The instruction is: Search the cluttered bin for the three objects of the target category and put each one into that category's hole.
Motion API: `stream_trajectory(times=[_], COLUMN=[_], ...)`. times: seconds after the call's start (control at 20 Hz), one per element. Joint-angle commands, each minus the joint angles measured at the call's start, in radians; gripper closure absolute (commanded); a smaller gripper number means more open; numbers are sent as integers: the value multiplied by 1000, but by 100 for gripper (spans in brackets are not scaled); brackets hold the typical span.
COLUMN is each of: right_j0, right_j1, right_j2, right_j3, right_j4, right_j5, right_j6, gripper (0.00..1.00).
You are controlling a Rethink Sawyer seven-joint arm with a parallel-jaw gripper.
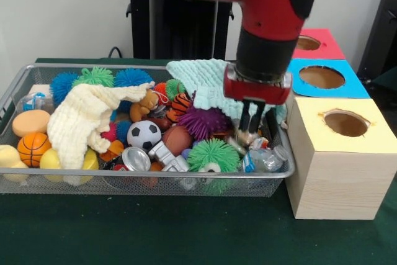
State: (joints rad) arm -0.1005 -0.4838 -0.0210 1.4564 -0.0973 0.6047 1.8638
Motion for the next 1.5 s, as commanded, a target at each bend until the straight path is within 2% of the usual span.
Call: stream_trajectory(times=[0.05,0.25,0.35,0.55,0.9,1.25,1.5], right_j0=[-69,-81,-84,-81,-48,-2,-3], right_j1=[-141,-152,-167,-153,2,55,72], right_j2=[80,88,92,91,62,14,12], right_j3=[143,161,198,213,123,60,51], right_j4=[58,62,64,54,-4,4,15], right_j5=[186,177,158,118,-50,-75,-89], right_j6=[20,21,29,44,101,143,130], gripper=[100,100,100,100,100,100,100])
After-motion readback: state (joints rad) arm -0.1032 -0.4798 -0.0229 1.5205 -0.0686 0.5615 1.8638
